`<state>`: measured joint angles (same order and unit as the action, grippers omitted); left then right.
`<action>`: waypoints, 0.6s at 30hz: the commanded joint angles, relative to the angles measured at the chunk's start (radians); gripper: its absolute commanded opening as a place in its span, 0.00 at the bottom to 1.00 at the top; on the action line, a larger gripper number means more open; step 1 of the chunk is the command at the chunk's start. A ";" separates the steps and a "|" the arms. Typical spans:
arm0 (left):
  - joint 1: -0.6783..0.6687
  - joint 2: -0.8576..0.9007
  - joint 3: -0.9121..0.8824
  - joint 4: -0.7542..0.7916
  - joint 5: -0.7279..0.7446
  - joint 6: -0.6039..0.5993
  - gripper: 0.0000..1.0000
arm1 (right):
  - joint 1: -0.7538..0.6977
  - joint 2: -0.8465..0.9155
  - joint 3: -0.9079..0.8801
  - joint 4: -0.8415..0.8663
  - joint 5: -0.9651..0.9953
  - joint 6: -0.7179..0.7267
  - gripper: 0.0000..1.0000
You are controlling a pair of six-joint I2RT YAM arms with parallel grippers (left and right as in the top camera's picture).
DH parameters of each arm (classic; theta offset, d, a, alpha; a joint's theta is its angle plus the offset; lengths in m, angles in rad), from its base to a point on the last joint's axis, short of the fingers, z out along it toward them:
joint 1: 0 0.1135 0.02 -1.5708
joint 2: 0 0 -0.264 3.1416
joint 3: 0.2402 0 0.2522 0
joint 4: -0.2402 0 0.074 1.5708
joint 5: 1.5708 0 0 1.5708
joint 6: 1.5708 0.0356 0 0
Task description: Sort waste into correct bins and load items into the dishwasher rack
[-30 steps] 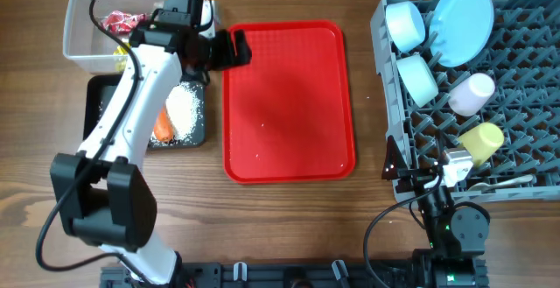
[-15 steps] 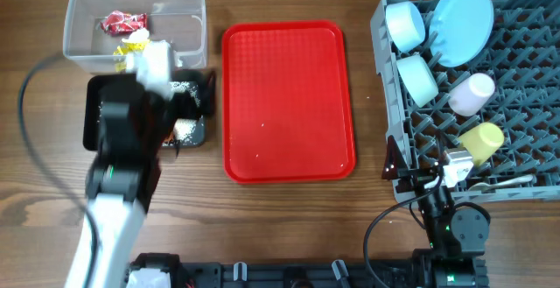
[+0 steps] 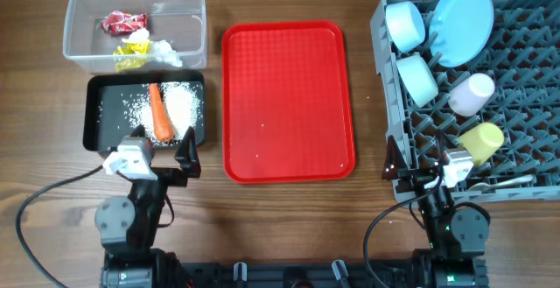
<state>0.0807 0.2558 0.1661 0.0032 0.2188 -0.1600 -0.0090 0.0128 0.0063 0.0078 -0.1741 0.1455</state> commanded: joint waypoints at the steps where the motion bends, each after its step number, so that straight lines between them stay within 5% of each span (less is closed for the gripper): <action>1: 0.007 -0.084 -0.021 -0.043 0.007 -0.008 1.00 | 0.006 -0.008 -0.001 0.005 0.021 0.014 1.00; 18: -0.028 -0.253 -0.161 0.030 -0.057 -0.008 1.00 | 0.006 -0.008 -0.001 0.005 0.021 0.014 1.00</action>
<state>0.0589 0.0147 0.0315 0.0307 0.1791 -0.1627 -0.0090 0.0128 0.0063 0.0082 -0.1741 0.1455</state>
